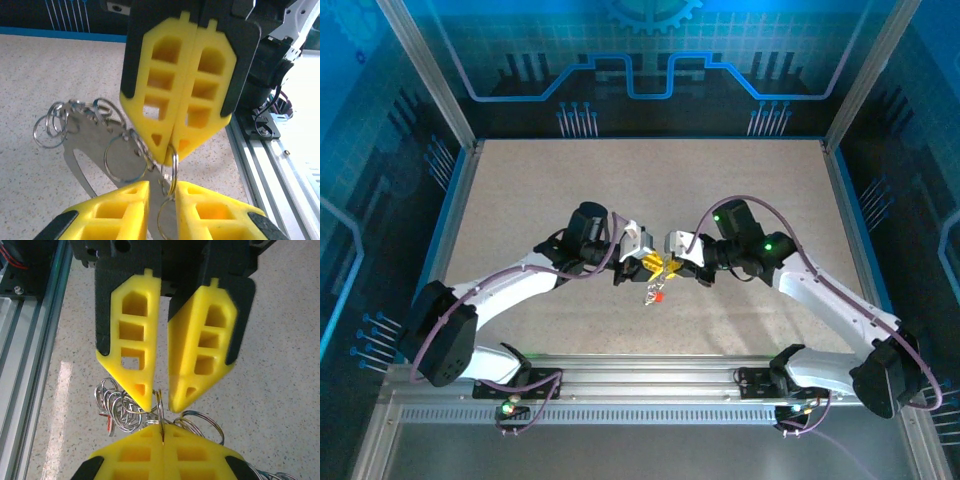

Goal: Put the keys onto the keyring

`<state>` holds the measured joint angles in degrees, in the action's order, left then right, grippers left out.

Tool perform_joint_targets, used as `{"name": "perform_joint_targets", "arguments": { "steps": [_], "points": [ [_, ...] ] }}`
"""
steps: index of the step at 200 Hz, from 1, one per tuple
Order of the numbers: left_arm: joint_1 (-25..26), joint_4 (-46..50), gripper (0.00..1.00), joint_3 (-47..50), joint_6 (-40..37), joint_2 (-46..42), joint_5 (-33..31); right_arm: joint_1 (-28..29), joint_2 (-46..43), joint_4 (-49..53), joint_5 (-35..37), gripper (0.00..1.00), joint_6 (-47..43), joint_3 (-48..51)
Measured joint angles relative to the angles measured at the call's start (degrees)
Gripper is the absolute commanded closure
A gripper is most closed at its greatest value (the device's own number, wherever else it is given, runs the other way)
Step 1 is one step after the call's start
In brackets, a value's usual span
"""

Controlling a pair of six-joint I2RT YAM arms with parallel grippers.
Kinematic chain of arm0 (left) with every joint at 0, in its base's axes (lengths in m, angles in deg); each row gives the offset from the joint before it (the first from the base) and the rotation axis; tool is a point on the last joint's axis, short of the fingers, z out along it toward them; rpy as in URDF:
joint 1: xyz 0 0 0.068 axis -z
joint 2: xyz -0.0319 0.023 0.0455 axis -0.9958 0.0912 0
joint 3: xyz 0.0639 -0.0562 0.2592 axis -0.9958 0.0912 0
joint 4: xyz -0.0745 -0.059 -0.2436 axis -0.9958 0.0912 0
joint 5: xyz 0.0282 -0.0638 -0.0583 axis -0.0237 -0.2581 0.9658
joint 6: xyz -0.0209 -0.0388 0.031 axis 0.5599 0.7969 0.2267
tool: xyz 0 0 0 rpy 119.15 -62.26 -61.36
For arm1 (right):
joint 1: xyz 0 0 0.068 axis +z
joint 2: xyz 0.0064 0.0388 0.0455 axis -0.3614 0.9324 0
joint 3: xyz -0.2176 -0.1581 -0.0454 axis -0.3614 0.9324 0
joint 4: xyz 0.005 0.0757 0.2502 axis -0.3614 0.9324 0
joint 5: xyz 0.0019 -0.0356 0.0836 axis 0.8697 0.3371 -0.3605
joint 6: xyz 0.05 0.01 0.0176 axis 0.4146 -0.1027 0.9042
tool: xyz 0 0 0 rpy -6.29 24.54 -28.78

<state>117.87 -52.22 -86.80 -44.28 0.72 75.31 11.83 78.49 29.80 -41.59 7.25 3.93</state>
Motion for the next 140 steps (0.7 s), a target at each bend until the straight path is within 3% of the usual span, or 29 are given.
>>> {"name": "perform_joint_targets", "arguments": {
  "steps": [119,140],
  "points": [
    [0.4,7.3,0.84,-2.7,-3.3,0.1,-1.8,1.6,1.3,0.7,3.2,1.0,-1.0,-0.5],
    [0.8,8.8,0.92,-3.7,-4.0,0.4,-2.8,1.6,1.3,0.6,3.2,1.0,-1.0,-0.5]
  ]
}}
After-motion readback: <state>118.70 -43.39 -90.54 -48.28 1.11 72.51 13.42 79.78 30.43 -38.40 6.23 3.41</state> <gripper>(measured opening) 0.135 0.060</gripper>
